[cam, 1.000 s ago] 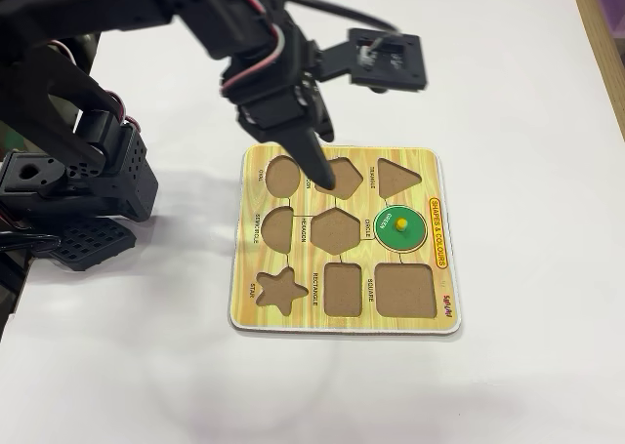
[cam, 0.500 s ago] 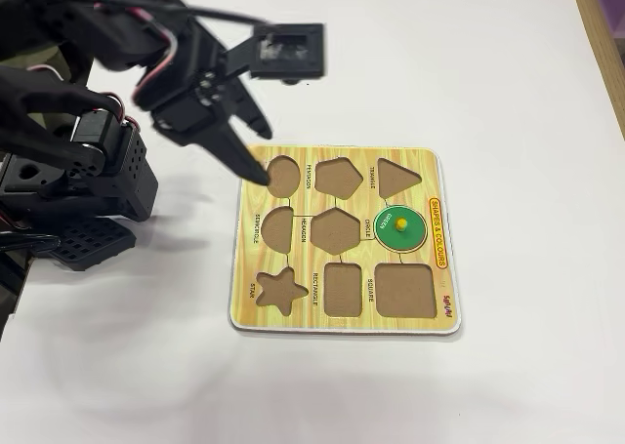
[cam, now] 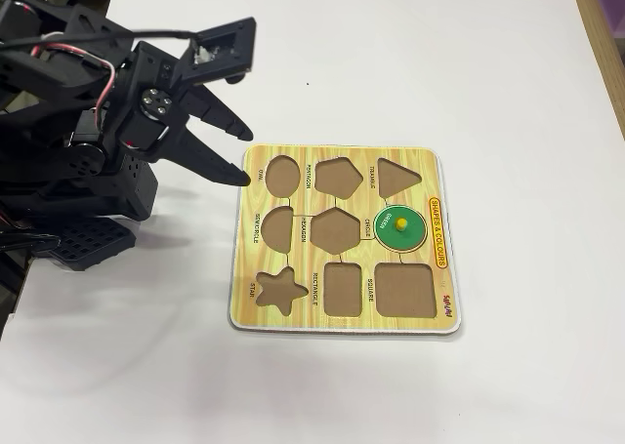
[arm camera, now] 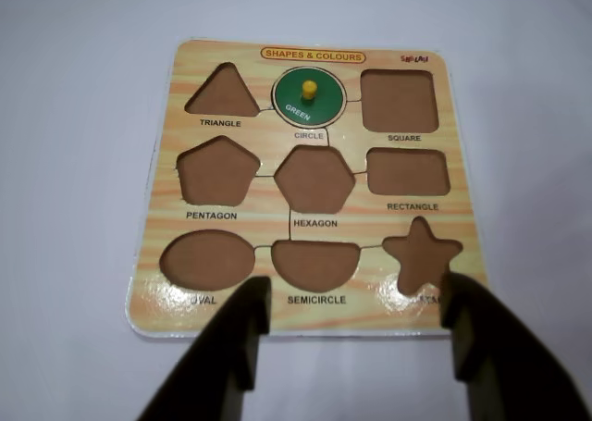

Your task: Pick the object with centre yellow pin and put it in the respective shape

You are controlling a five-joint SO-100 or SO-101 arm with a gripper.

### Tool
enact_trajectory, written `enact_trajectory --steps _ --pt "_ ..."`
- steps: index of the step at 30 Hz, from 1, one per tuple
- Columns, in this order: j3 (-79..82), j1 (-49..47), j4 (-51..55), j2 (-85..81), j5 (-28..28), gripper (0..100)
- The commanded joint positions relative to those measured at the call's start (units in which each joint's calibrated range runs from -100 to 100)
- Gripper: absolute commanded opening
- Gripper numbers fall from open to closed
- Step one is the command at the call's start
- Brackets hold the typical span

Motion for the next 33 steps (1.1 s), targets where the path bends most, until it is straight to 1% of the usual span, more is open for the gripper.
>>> enact_trajectory --steps 1,4,14,16,20,21,27,29,33 --pt "1.7 0.0 -0.6 -0.3 0.2 21" --pt "6.1 0.0 -2.4 -0.3 0.1 21" --pt "26.3 -0.2 -30.1 -0.3 0.2 21" --pt "28.6 -0.1 -33.3 -0.1 0.2 21" --pt "28.5 0.0 -32.4 0.7 0.6 21" --pt "28.5 0.0 -30.2 0.7 0.3 21" --pt "28.5 0.2 -6.6 0.1 0.3 21" --pt "28.5 0.3 -1.4 0.0 0.4 21" --pt "28.5 0.1 -1.2 0.0 0.9 21"
